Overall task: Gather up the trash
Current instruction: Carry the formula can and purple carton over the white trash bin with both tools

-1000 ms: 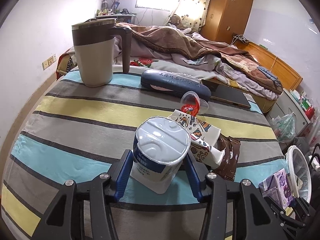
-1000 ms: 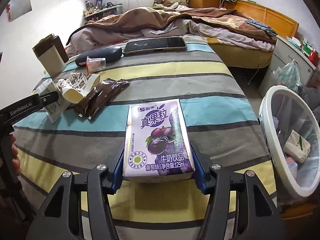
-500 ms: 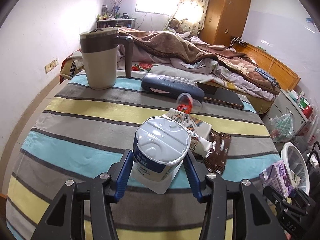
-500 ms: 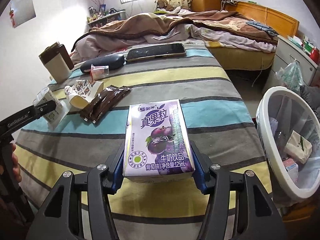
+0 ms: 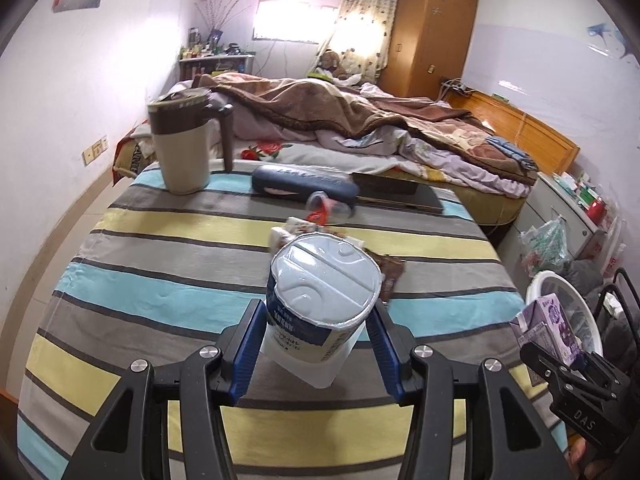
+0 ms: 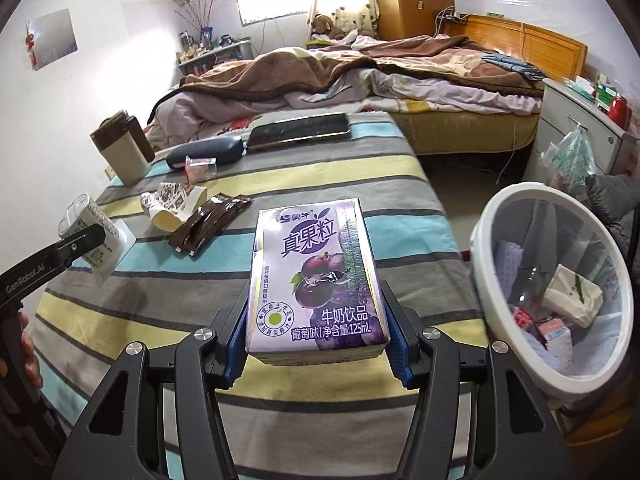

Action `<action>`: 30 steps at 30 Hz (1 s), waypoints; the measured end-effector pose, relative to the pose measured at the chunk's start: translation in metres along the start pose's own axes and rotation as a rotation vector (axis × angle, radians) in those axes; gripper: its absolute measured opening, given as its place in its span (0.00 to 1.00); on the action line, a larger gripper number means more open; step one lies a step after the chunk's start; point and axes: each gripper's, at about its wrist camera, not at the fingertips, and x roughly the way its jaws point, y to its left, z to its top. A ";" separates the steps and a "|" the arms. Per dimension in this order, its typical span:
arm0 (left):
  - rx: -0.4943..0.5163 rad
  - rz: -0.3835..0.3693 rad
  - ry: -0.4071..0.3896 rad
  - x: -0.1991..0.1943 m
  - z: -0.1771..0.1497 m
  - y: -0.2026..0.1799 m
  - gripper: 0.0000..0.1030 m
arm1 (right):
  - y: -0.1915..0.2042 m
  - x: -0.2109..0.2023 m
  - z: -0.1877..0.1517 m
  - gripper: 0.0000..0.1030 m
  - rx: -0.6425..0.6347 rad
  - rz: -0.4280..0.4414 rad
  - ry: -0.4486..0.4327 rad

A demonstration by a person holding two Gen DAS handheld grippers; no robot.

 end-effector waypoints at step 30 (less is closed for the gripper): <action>0.254 -0.211 -0.012 -0.021 -0.025 -0.189 0.50 | -0.124 -0.047 -0.002 0.56 0.143 -0.129 -0.094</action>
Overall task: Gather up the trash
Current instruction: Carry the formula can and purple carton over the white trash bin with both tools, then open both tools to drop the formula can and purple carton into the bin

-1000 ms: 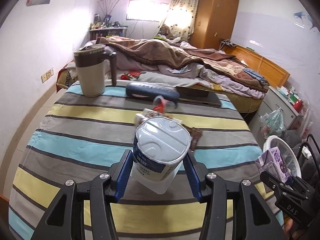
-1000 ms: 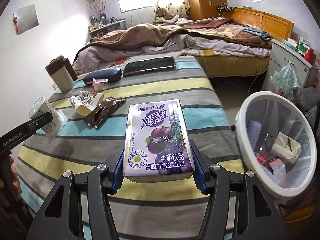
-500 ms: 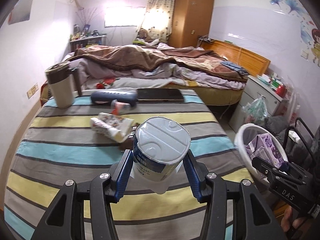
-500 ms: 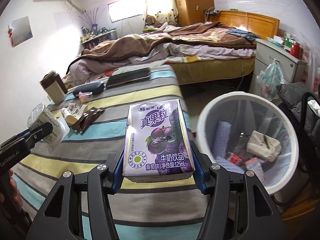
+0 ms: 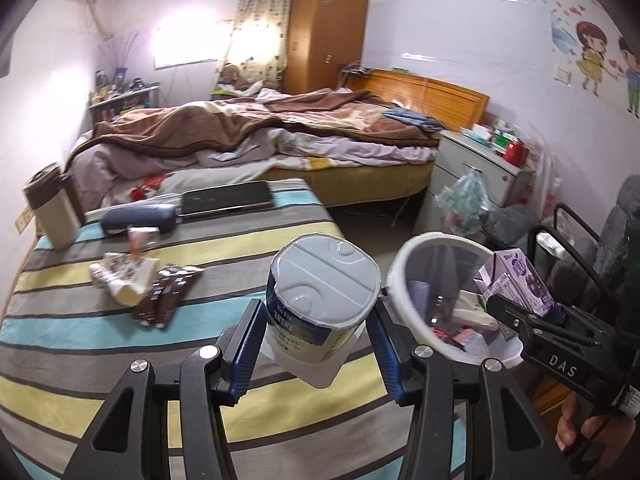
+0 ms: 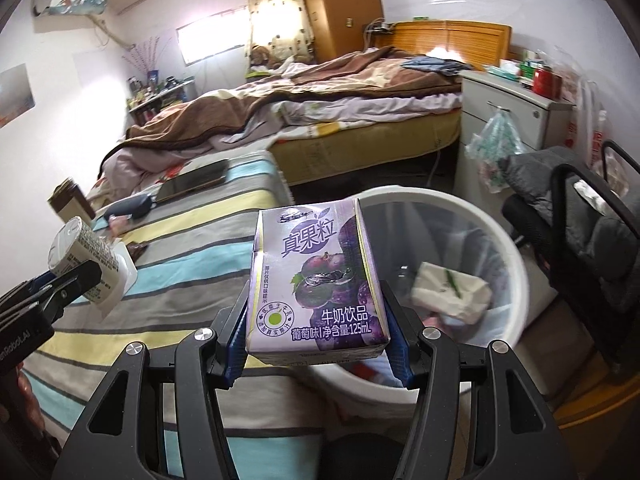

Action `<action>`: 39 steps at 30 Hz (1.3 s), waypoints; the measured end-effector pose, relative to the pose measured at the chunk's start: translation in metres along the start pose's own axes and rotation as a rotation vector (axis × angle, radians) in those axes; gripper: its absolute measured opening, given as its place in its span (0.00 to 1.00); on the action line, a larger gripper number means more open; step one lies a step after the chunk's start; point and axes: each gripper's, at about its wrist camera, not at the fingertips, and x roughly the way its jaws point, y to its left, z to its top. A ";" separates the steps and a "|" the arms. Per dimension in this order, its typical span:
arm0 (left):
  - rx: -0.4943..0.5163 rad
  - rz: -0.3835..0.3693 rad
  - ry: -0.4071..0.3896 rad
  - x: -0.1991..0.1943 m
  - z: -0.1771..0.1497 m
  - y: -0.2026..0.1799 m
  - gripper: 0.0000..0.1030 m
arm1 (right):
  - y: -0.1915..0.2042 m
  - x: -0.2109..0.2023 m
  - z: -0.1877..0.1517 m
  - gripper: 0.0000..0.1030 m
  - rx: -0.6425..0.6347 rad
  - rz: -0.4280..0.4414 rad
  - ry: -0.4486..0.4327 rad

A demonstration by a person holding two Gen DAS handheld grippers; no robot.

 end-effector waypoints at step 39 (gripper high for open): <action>0.135 -0.182 0.154 0.101 0.002 -0.116 0.52 | -0.084 0.037 -0.003 0.57 -0.016 -0.121 0.123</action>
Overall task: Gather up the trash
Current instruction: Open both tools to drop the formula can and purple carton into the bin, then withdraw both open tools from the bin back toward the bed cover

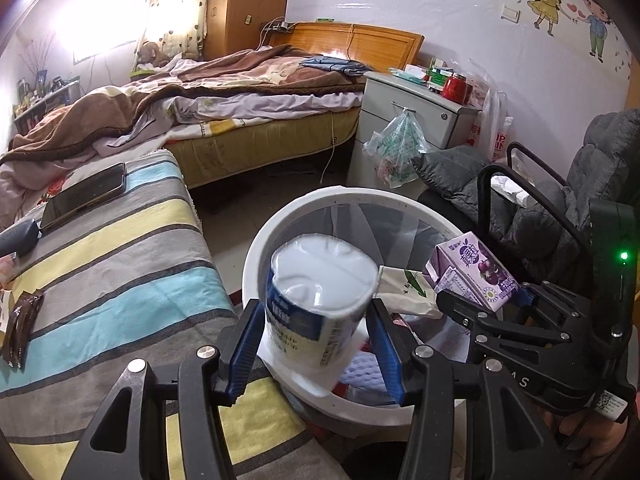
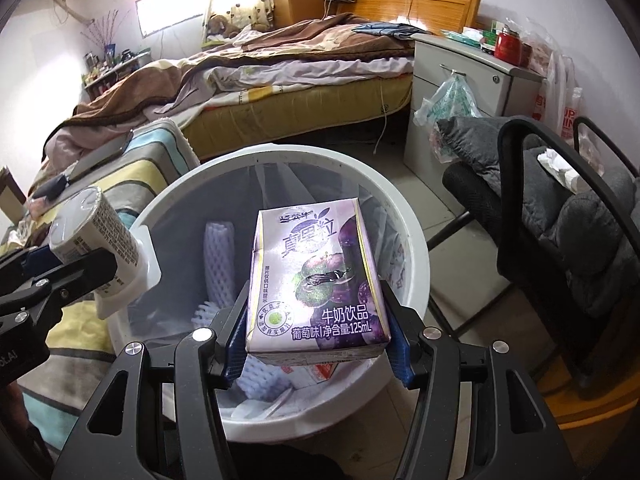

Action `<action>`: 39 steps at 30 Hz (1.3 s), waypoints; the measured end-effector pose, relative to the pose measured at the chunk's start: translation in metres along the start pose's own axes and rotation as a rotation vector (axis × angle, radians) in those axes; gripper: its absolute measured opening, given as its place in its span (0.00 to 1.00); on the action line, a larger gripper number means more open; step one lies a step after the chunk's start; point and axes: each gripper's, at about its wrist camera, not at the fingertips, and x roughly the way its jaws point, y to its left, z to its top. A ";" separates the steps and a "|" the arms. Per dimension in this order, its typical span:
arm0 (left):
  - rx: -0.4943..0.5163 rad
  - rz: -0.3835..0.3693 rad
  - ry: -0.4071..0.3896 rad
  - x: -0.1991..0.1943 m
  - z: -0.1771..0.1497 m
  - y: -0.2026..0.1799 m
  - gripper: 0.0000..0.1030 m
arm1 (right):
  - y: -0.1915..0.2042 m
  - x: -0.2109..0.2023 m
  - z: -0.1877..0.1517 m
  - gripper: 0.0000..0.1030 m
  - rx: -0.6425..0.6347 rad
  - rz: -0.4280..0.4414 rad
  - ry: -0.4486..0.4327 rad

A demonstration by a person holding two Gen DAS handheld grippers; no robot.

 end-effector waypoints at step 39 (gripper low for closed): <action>-0.109 0.107 -0.126 -0.088 -0.022 0.061 0.61 | 0.050 -0.039 0.002 0.60 -0.012 0.056 -0.131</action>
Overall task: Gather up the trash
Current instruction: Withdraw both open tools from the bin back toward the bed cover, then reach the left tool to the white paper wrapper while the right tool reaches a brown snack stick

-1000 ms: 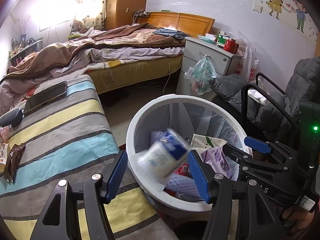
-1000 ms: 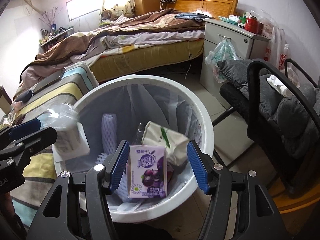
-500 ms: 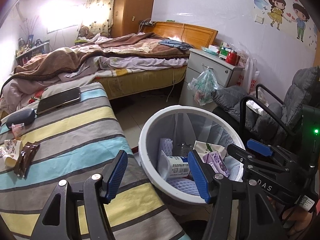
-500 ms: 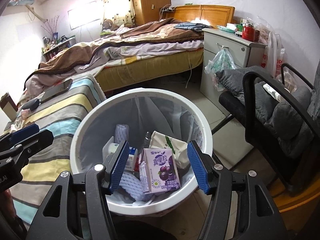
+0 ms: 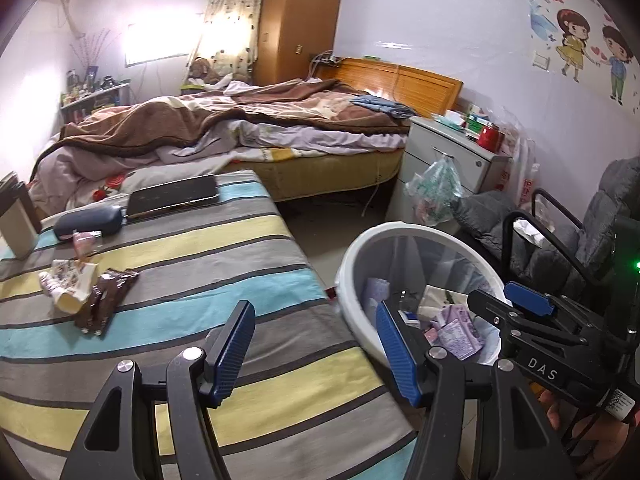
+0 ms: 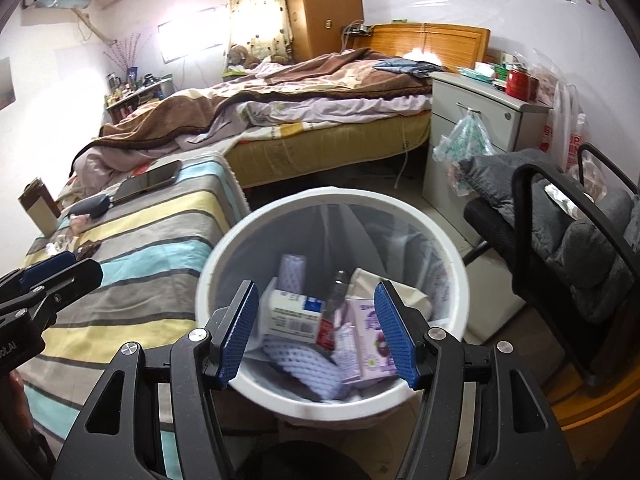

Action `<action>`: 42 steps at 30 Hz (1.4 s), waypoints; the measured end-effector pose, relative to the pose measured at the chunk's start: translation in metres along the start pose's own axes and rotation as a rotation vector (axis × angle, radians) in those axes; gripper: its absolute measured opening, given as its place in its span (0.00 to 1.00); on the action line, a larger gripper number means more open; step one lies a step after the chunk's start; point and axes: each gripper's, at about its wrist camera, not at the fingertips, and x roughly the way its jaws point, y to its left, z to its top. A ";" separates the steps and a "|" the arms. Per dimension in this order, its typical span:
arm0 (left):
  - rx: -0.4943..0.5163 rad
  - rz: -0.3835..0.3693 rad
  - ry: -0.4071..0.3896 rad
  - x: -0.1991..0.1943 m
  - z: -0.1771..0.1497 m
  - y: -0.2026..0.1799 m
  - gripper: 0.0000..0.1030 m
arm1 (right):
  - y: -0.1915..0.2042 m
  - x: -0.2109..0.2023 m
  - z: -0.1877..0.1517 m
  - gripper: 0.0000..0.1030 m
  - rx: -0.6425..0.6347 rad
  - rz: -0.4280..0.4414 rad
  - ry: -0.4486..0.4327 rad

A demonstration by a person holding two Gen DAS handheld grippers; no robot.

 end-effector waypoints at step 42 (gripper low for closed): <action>-0.302 0.295 -0.015 -0.037 -0.015 0.229 0.61 | 0.177 0.039 0.007 0.60 -0.174 0.252 0.026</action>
